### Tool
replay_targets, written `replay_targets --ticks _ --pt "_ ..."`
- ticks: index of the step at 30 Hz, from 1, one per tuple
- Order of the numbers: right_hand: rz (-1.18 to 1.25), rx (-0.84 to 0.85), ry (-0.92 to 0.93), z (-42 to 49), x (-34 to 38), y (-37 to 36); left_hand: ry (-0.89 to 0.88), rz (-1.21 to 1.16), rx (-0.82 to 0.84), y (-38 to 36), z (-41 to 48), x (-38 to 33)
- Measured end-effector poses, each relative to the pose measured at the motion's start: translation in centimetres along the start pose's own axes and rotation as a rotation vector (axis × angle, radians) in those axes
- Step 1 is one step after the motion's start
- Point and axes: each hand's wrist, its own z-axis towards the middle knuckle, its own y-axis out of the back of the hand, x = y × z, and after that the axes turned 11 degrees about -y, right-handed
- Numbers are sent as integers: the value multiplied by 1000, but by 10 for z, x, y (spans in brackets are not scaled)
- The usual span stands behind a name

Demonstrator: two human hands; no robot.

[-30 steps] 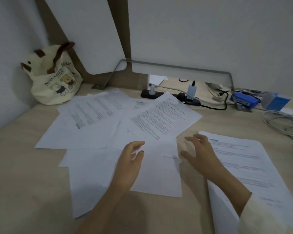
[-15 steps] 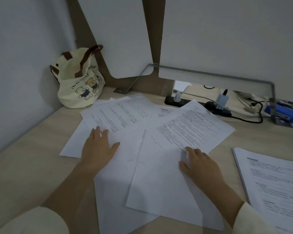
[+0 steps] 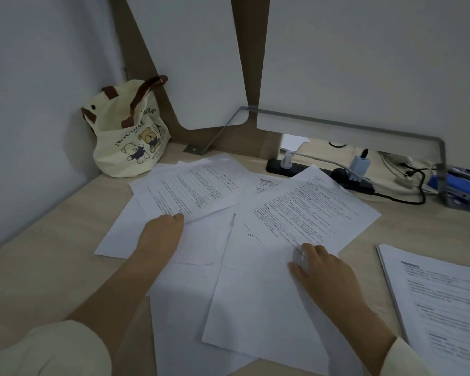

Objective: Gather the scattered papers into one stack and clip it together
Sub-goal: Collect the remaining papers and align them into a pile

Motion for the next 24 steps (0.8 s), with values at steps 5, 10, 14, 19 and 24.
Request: replay_targets --ticks 5,10,14,19,24 --pt "-27 34 -15 -1 6 -2 100 -66 -91 -5 -10 1" --pt "-80 35 39 2 6 -7 319 -369 -272 -1 -32 -11" --pt "-74 42 -5 -1 7 -4 415 -606 -433 18 -49 -27" --pt "-69 -36 59 0 8 -10 389 -884 -624 47 -82 -51" --pt "-146 13 31 2 8 1 491 -1081 -732 69 -115 -64"
